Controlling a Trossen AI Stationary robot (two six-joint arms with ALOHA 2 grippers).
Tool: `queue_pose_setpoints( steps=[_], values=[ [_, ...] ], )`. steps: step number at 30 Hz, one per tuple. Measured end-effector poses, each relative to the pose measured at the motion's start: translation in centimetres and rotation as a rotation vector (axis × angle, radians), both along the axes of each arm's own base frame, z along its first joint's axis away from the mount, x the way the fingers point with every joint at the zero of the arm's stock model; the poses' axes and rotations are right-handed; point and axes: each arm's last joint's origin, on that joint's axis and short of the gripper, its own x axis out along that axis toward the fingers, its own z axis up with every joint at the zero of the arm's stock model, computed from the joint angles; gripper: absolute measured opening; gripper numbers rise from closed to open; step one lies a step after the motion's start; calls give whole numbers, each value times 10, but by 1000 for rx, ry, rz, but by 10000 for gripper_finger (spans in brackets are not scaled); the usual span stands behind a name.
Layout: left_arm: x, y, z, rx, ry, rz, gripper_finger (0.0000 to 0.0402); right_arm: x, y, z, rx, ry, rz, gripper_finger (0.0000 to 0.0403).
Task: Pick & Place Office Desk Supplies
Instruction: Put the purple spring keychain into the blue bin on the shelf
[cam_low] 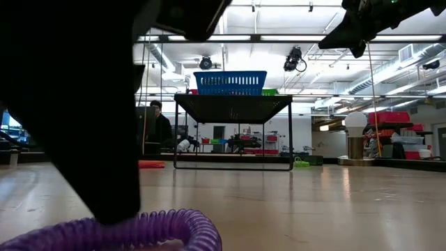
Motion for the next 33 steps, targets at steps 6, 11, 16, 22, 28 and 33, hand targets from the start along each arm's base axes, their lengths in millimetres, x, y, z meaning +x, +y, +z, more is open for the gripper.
queue_pose_setpoints(
  steps=[6,11,16,22,28,33],
  values=[
    [1,0,-5,6,-8,24,114,0,0,-1,-5,8,2,9],
    [0,-1,-9,19,-3,29,82,0,0,-1,-10,10,4,9],
    [-1,0,-11,53,3,38,33,0,0,-1,-18,12,7,9],
    [-2,8,4,111,-22,36,9,0,0,0,-22,12,8,9],
    [-10,29,66,142,-97,42,9,0,0,0,-22,9,7,9],
    [-25,65,118,233,-100,-3,9,1,0,1,-25,-8,3,9]
  ],
)
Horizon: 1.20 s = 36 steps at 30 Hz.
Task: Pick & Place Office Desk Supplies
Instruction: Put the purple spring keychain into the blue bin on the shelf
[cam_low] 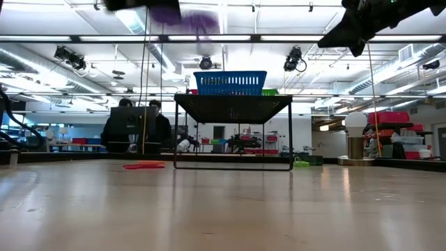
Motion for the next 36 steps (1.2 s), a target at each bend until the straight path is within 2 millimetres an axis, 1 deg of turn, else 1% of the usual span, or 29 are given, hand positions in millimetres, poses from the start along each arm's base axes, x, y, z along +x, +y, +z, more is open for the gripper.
queue_pose_setpoints(
  steps=[2,4,10,15,18,23,25,30,33,36],
  values=[
    [-4,16,22,24,-28,-11,9,0,0,1,2,-11,-2,9],
    [-7,34,37,69,-43,-5,9,0,0,1,0,-16,-1,9],
    [-17,87,85,129,-168,84,9,0,0,1,21,-22,-9,9],
    [-19,131,115,134,-272,151,10,1,0,2,25,-26,-12,9],
    [-21,163,127,129,-314,245,11,0,-1,2,20,-25,-27,9],
    [-19,217,130,68,-334,430,12,0,-1,2,15,-25,-44,9],
    [-16,235,126,77,-314,462,12,0,-1,2,25,-29,-53,9],
    [-3,273,110,85,-233,415,12,0,-2,2,29,-33,-101,9],
    [2,291,101,75,-195,385,12,0,-3,2,44,-39,-123,9],
    [5,305,92,105,-144,351,13,-1,-4,2,61,-50,-172,9]
  ],
)
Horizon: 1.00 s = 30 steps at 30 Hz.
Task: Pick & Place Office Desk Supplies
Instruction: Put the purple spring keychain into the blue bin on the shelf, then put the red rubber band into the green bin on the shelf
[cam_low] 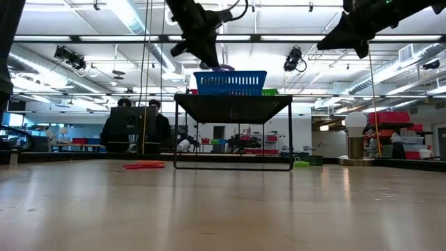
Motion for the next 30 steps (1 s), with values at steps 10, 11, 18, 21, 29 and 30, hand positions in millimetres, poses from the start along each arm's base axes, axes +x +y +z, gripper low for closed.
queue_pose_setpoints(
  steps=[10,11,18,21,29,30],
  values=[
    [-3,21,-3,15,31,-44,57,-1,-2,0,-7,-4,-99,9],
    [-3,21,-3,13,30,-44,63,-1,-2,0,-16,1,-96,9],
    [5,17,-10,-35,13,-31,93,-1,-1,0,-56,24,-39,9],
    [5,15,-12,-65,22,-55,92,0,-1,0,-69,33,-4,9],
    [-31,6,13,42,83,-107,16,-1,-1,0,-59,26,-31,9],
    [-38,5,13,37,72,-122,9,-1,-2,0,-49,19,-65,9]
  ],
)
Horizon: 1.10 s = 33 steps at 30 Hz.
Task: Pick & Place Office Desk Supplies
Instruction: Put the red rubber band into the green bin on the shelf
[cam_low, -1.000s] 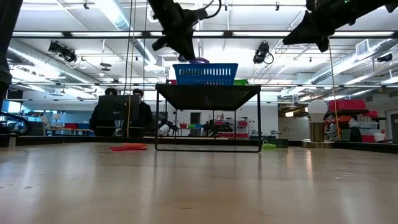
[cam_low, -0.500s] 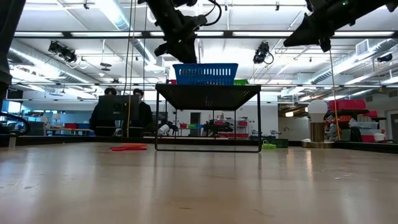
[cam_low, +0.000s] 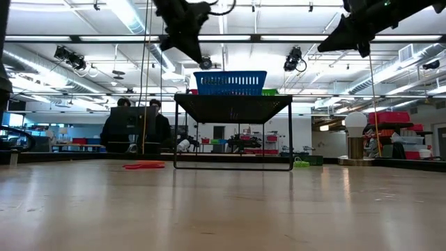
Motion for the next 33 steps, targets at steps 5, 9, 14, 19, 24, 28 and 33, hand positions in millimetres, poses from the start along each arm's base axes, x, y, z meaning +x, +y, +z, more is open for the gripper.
queue_pose_setpoints(
  steps=[5,9,14,19,24,28,33],
  values=[
    [-36,-12,-9,11,-105,-39,6,-1,-2,0,26,-25,-98,9],
    [-69,-21,-22,-11,-194,-7,7,0,-3,-1,31,-23,-103,9],
    [-102,-30,-46,-44,-225,82,7,2,-4,-2,38,-20,-148,9],
    [-117,-36,-96,-155,-133,125,7,6,-5,-5,42,0,-148,9],
    [-117,-46,-144,-221,-114,74,7,12,-7,-9,49,35,-148,9],
    [-122,-53,-173,-179,-103,48,8,17,-8,-13,54,58,-148,9],
    [-129,-63,-209,-132,-182,-78,10,20,-9,-16,62,78,-136,9]
  ],
)
